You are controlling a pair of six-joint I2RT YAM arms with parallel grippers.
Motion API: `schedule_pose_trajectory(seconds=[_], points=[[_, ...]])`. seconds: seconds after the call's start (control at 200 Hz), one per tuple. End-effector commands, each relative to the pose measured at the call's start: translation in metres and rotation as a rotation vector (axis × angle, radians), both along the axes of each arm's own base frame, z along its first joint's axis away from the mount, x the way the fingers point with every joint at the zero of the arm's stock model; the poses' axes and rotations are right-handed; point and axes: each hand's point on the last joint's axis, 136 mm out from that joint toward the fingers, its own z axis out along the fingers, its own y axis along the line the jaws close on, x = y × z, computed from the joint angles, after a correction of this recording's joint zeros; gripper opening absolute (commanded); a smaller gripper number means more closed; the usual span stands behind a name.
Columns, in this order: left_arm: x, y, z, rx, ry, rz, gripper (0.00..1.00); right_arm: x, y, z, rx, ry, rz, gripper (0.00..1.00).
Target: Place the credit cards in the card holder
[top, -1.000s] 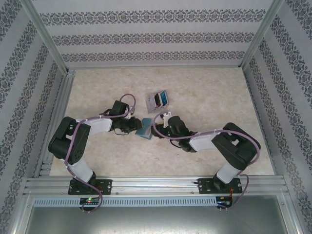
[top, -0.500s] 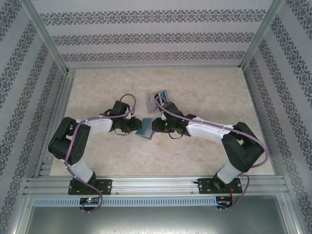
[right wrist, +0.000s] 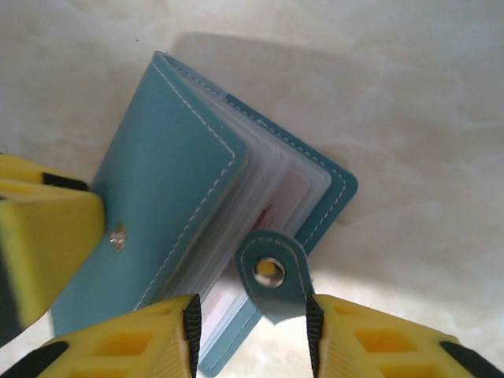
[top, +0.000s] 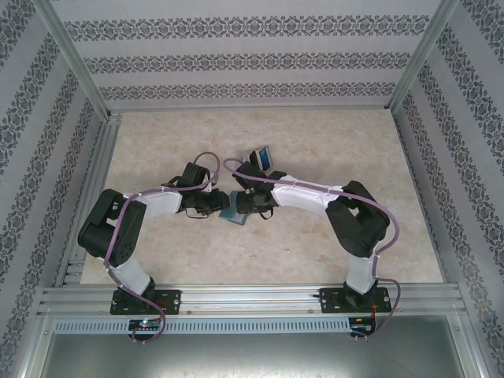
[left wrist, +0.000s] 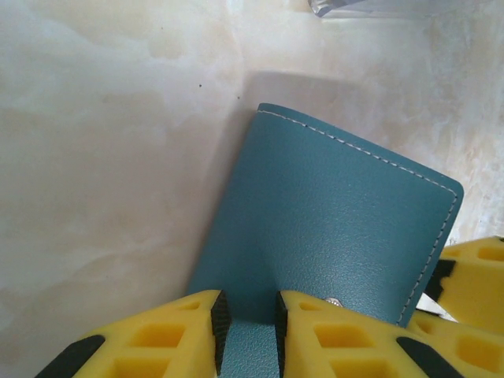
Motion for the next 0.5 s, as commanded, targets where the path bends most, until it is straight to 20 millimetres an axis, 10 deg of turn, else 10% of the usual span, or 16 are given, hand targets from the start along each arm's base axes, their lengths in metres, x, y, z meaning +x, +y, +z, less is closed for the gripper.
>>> schedule_pose_trajectory(seconds=[0.0,0.495], points=[[-0.02,0.007,-0.024,0.055,0.079,0.003,0.27,-0.001,-0.009,-0.006,-0.129,-0.018,0.035,0.45],[-0.018,0.004,-0.027,0.044,0.084,-0.003,0.27,0.014,-0.057,-0.01,-0.246,-0.061,-0.045,0.46]])
